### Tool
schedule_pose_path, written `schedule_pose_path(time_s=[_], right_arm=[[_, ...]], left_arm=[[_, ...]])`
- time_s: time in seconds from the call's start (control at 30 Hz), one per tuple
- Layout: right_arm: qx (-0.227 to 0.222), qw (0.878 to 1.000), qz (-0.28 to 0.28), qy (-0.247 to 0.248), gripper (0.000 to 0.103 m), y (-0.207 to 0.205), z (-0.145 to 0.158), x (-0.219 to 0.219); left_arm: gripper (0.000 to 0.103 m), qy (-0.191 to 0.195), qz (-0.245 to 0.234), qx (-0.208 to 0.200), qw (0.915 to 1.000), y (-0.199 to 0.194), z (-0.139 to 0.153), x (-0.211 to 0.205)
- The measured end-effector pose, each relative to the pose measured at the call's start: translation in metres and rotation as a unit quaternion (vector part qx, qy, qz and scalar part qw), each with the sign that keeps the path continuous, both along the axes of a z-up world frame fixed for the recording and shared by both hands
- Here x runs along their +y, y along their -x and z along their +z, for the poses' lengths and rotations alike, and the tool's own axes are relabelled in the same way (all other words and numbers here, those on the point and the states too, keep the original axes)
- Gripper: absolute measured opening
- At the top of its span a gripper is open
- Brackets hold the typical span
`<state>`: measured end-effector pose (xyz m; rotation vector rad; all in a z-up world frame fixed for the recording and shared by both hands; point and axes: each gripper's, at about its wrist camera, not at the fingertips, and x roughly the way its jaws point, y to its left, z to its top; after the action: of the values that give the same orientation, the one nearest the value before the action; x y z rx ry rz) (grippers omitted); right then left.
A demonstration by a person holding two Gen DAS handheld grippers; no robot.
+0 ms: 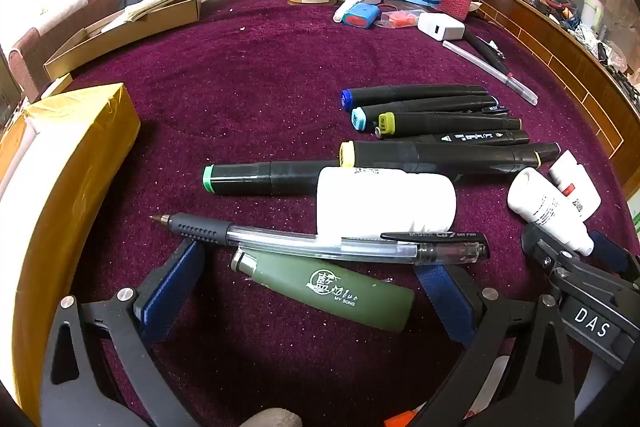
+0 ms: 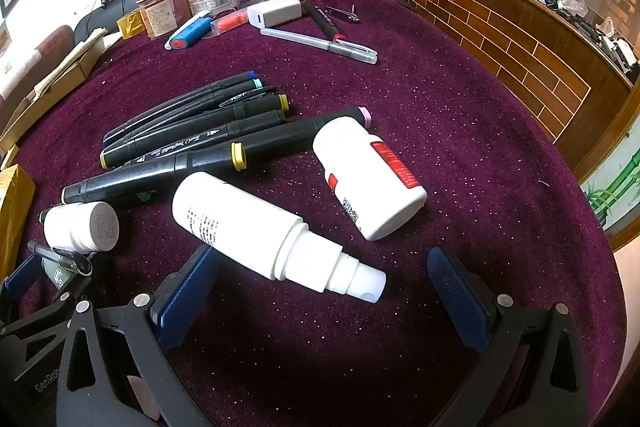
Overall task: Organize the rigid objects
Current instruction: 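Move the left gripper onto the green lighter and close on it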
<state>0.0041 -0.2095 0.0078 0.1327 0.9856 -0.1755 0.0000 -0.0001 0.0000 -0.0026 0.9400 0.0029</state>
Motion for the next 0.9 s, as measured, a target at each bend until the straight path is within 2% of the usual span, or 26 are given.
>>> schedule_pose_path(time_s=[0.63, 0.77, 0.9], right_arm=[[-0.001, 1.0, 0.0, 0.001, 0.102, 0.001, -0.001, 0.0], [-0.001, 1.0, 0.0, 0.001, 0.102, 0.001, -0.001, 0.0], [-0.002, 1.0, 0.0, 0.001, 0.102, 0.001, -0.001, 0.0]], left_arm=[[0.103, 0.0, -0.001, 0.0, 1.0, 0.0, 0.0, 0.0], [0.103, -0.001, -0.037, 0.025, 0.999, 0.005, 0.004, 0.005], [0.103, -0.001, -0.036, 0.03, 0.9989, 0.013, 0.002, 0.014]])
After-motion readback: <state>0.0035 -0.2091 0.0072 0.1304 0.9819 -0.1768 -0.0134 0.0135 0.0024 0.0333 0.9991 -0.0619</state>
